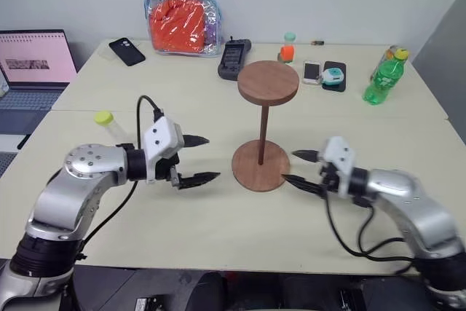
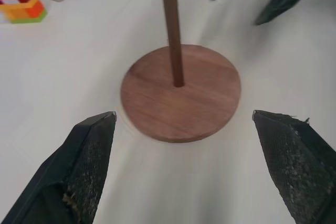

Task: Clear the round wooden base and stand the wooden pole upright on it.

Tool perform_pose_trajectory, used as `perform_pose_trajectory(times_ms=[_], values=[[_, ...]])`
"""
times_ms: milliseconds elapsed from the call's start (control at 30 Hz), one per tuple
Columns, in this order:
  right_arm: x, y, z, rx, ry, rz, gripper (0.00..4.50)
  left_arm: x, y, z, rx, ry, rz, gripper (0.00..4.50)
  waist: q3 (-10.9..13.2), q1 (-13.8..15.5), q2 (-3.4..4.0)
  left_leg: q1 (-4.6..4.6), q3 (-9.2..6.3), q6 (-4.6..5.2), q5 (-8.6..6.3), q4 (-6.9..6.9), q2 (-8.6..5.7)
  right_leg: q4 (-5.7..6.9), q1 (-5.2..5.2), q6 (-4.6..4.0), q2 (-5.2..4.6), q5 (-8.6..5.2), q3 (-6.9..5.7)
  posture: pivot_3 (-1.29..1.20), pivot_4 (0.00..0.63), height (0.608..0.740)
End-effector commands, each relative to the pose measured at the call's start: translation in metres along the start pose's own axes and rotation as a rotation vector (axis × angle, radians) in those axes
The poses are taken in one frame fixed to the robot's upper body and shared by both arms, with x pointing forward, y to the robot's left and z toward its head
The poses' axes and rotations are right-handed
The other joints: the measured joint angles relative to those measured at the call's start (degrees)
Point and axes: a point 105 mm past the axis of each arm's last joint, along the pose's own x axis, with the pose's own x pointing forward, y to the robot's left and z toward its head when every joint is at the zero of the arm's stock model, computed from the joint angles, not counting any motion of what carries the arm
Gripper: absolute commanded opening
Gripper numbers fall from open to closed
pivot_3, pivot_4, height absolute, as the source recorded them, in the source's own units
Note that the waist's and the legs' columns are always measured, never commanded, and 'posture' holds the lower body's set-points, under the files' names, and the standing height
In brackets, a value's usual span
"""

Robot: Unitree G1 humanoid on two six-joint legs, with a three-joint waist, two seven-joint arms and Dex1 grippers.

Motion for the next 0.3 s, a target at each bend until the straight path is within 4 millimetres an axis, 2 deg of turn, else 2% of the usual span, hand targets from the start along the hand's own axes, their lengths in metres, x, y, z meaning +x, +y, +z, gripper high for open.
perform_pose_trajectory(times_ms=[33, 133, 300], values=[[-0.045, -0.008, 0.016, -0.058, 0.028, -0.008, 3.26, -0.017, 0.004, -0.003, 0.048, 0.063, 0.017, 4.35, 0.0, 0.0, 0.00, 0.00, 0.00, 0.00, 0.00, -0.01, 0.01, 0.00, 0.00, -0.01, 0.00, -0.01, 0.00, 0.00, 0.150, 0.740], [-0.076, -0.025, 0.012, -0.051, 0.084, -0.101, 3.26, -0.023, 0.007, -0.010, 0.048, 0.089, 0.020, 4.35, 0.0, 0.2, -0.01, -0.01, 0.01, 0.00, 0.00, -0.04, -0.02, -0.03, 0.00, -0.07, 0.01, -0.04, -0.01, 0.00, 0.150, 0.740], [-0.094, -0.037, 0.012, -0.065, 0.114, -0.169, 3.26, -0.022, 0.010, -0.012, 0.051, 0.079, 0.015, 4.35, 0.1, 0.2, -0.09, 0.09, 0.00, 0.00, 0.00, -0.01, -0.02, -0.06, 0.16, -0.07, 0.02, -0.04, -0.03, 0.00, 0.150, 0.740]])
